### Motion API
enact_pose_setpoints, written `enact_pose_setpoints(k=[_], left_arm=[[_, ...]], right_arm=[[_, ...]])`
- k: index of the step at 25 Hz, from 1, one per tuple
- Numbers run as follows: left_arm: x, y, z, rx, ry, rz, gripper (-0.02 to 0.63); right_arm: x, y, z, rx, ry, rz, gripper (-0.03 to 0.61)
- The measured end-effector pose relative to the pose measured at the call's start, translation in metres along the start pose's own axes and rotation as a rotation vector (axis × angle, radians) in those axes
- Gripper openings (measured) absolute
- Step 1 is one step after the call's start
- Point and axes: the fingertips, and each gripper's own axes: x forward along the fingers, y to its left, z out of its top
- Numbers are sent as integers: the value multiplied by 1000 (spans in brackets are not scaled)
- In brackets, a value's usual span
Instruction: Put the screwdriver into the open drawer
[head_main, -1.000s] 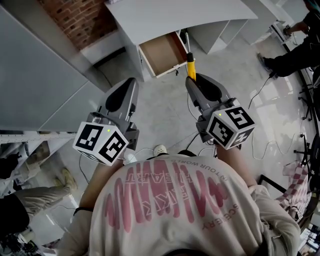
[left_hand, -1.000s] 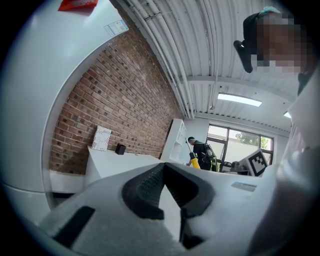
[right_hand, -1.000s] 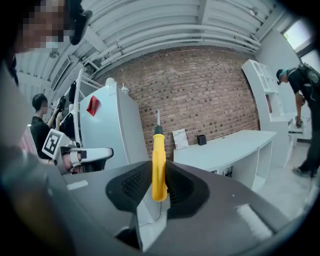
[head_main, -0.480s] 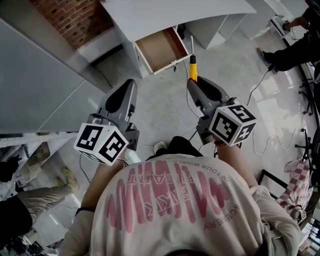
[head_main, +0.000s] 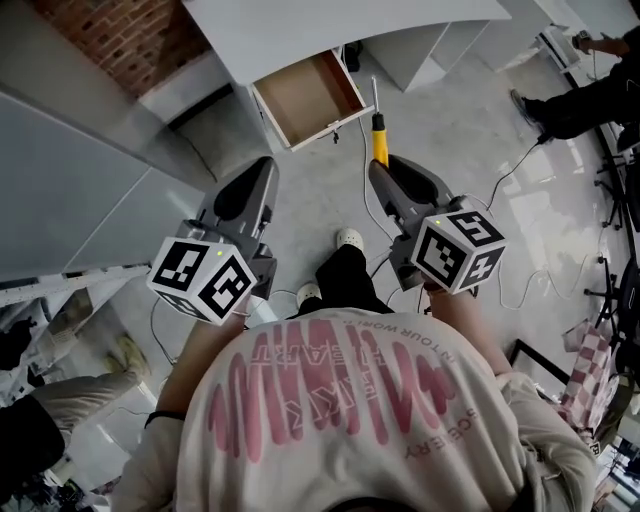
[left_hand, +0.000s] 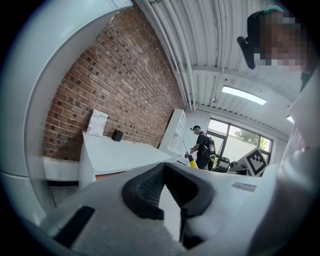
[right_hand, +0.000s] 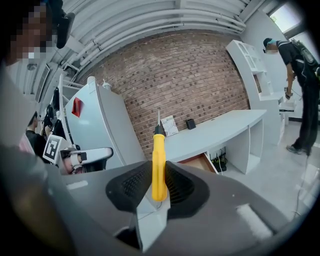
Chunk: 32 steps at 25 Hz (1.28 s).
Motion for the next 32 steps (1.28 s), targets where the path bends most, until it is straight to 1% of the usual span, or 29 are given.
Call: enact_pose_setpoints(k=[4, 11, 15, 18, 22, 25, 28, 32], left_arm=[[31, 4, 8, -1, 2, 13, 5], [87, 8, 36, -4, -52, 33, 5], [111, 14, 43, -3, -63, 51, 5], [118, 16, 45, 1, -61, 69, 5], [140, 19, 46, -5, -75, 119, 5], [165, 19, 46, -5, -86, 133, 5], [175, 19, 41, -2, -69, 141, 5], [176, 27, 22, -30, -32, 174, 5]], right_arm=[[20, -28, 17, 9, 12, 25, 97], [51, -69, 58, -9, 21, 85, 97], [71, -84, 67, -13, 52, 127, 97], [78, -89, 68, -9, 76, 153, 97], [91, -110, 78, -33, 102, 200, 97], [100, -131, 88, -47, 112, 224, 97], [106, -138, 92, -50, 122, 238, 97], [112, -146, 78, -31, 159, 244, 97]])
